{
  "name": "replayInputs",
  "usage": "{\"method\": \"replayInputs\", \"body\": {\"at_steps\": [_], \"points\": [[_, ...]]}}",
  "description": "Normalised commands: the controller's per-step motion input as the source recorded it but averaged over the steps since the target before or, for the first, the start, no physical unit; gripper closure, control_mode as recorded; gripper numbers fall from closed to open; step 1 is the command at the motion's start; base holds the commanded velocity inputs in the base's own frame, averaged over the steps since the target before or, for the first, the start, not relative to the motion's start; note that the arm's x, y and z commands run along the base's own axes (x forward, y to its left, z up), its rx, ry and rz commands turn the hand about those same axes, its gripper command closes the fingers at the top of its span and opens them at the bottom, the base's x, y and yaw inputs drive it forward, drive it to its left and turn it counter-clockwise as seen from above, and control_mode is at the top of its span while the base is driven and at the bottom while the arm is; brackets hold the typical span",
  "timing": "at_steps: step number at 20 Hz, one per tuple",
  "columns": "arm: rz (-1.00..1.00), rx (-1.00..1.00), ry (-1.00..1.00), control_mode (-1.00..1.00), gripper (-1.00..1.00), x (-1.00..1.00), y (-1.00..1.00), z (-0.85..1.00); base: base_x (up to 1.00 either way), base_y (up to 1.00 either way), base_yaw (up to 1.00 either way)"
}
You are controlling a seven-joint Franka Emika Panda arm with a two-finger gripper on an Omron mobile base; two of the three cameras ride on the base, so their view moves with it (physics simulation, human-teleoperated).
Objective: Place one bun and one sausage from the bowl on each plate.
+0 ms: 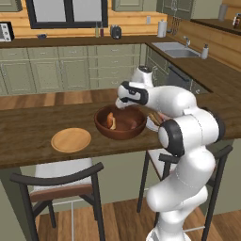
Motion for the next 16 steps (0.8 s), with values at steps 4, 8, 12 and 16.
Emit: {"method": "replayInputs", "body": {"at_steps": [4, 8, 12, 16], "points": [[0.00, 0.02, 0.03, -1.00, -1.00, 0.00, 0.62, -0.19, 0.00, 0.00, 0.00], [0.00, 0.00, 0.00, -1.00, -1.00, 0.01, 0.25, -0.34, 0.00, 0.00, 0.00], [0.00, 0.00, 0.00, -1.00, -1.00, 0.02, 0.00, -0.49, 0.00, 0.00, 0.00], [0.00, 0.00, 0.00, -1.00, -1.00, 0.23, 0.04, -0.29, 0.00, 0.00, 0.00]]}}
